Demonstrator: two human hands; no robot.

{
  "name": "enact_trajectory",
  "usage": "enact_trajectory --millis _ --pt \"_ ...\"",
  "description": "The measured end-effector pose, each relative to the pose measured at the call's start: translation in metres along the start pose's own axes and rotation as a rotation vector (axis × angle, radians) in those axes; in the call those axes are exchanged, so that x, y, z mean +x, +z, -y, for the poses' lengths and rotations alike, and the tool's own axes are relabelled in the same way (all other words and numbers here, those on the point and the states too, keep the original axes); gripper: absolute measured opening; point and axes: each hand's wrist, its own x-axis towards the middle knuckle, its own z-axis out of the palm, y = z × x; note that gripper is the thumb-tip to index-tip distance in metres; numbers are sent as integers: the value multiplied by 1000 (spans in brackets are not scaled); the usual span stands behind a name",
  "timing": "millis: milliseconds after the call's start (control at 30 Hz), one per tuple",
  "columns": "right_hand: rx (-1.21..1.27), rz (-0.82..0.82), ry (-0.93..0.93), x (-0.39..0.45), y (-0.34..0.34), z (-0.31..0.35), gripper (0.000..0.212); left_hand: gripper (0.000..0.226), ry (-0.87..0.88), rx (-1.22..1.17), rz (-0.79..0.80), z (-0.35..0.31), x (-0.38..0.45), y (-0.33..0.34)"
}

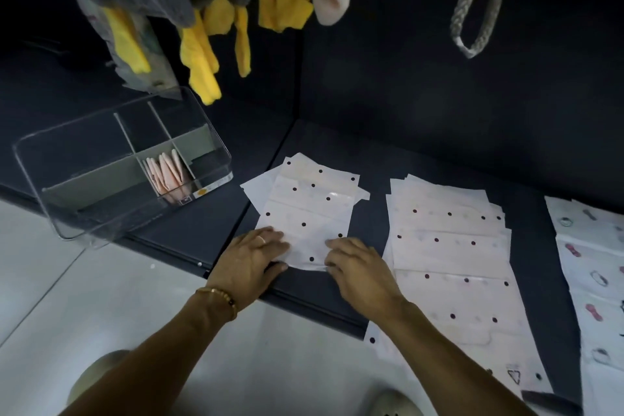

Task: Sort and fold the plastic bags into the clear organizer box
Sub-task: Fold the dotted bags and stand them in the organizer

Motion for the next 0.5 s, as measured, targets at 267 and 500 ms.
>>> enact_trajectory --millis 267,500 --pt "399 -36 205 -8 -27 5 8 26 -109 -243 -180 -5 -11 -17" --pt "542 39 372 -21 -18 16 37 32 -446 -747 -67 -10 -19 -25"
